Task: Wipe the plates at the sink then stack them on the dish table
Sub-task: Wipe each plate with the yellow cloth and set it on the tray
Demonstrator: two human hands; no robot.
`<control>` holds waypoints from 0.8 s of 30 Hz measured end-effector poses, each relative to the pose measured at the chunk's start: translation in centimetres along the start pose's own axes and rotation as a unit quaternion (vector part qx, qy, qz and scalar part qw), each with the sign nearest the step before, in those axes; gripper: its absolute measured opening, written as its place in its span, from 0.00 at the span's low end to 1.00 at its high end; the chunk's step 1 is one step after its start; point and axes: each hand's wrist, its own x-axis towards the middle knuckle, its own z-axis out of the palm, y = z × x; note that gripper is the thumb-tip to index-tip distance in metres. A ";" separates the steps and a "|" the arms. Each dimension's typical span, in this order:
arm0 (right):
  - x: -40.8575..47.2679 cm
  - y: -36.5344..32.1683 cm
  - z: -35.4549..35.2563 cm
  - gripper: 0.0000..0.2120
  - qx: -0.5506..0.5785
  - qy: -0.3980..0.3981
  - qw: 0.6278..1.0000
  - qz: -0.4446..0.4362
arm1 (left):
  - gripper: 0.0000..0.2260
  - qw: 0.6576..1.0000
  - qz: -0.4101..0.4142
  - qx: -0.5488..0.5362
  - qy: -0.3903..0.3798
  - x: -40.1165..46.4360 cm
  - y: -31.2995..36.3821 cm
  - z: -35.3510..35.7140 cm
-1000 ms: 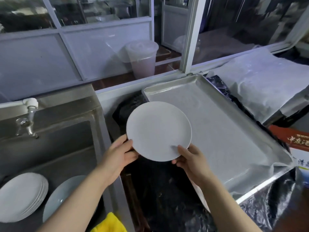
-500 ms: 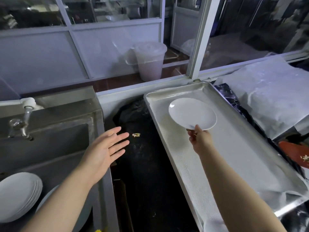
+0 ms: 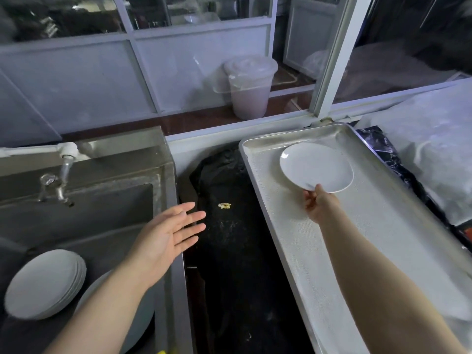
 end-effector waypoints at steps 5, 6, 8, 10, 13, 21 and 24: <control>-0.3 0.1 -0.8 0.09 0.030 -0.022 0.998 0.045 | 0.13 1.000 -0.011 -0.002 -0.012 0.1 -0.1 -0.1; -0.5 0.0 -0.9 0.11 0.034 -0.031 0.997 0.054 | 0.13 1.000 -0.012 -0.003 -0.014 0.1 -0.2 -0.1; -1.3 -0.1 -1.0 0.16 0.046 -0.052 0.995 0.072 | 0.13 1.000 -0.010 -0.008 -0.010 0.0 -0.4 -0.1; -2.7 -0.2 -1.2 0.21 0.056 -0.070 0.992 0.088 | 0.12 0.999 0.004 -0.032 0.014 -0.1 -0.6 -0.3; -6.0 0.1 -1.4 0.19 0.032 -0.113 0.987 0.109 | 0.12 0.995 0.022 -0.084 0.056 -0.6 -1.0 -0.8; -18.4 5.2 0.1 0.12 -0.061 -0.258 0.956 0.126 | 0.11 0.987 0.008 -0.141 0.077 -3.6 -2.1 -4.3; -23.0 10.2 0.5 0.13 -0.116 -0.289 0.937 0.155 | 0.11 0.984 0.001 -0.156 0.082 -5.5 -2.7 -7.0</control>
